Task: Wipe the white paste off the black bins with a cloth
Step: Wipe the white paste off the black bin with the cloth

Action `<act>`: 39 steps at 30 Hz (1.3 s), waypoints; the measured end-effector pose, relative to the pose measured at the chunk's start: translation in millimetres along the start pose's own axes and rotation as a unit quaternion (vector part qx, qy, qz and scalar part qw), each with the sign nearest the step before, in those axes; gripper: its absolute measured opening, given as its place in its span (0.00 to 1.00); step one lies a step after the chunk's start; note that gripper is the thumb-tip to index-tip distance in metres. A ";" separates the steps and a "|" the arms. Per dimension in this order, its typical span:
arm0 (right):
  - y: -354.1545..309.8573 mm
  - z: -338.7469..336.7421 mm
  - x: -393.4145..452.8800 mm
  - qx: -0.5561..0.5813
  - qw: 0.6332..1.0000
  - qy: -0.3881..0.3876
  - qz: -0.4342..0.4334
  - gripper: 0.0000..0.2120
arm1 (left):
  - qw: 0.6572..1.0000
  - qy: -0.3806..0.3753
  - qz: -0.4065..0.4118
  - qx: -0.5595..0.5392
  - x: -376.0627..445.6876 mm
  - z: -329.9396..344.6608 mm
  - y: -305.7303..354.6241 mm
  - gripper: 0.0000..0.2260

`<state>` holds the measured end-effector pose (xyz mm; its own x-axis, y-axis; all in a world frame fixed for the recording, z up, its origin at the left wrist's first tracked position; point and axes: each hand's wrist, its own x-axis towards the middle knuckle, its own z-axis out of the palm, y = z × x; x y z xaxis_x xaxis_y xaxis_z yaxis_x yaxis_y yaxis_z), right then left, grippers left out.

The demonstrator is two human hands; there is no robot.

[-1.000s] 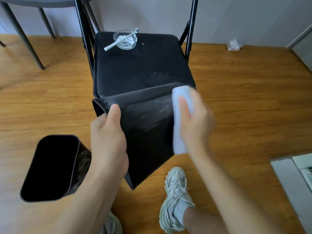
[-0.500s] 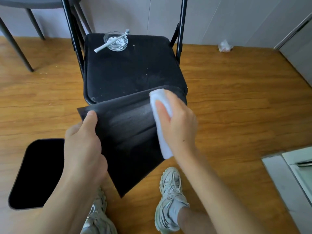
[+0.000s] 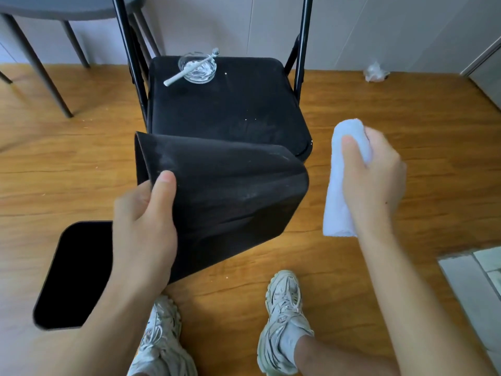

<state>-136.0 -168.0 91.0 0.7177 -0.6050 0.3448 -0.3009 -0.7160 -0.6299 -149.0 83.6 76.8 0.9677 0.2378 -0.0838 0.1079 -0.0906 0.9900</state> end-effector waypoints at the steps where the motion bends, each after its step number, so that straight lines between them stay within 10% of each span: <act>1: -8.6 0.1 -11.5 0.008 1.000 0.004 -0.029 0.16 | 1.000 -0.008 0.002 -0.003 -1.7 1.4 0.5 0.25; 10: -82.1 36.4 -106.6 0.125 0.950 -0.120 -0.259 0.18 | 1.000 0.006 0.009 -0.005 -12.6 13.6 12.3 0.23; 23: 27.2 37.8 -14.2 0.052 0.992 -0.076 0.083 0.09 | 0.999 -0.018 -0.034 -0.012 -8.9 -6.8 9.9 0.31; 31: 8.3 2.8 -11.9 0.144 0.986 -0.082 0.035 0.09 | 0.980 -0.130 0.132 0.079 -22.9 3.6 13.4 0.25; 39: -18.2 -2.5 -22.6 0.174 0.973 -0.146 -0.030 0.11 | 0.977 -0.165 0.128 0.038 -18.1 0.2 15.8 0.14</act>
<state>-148.3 -142.2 96.4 0.8906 -0.4043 0.2083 -0.0576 -0.5547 -0.8300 -164.7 77.7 93.9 0.9844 -0.1268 0.1217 -0.1437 -0.1813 0.9729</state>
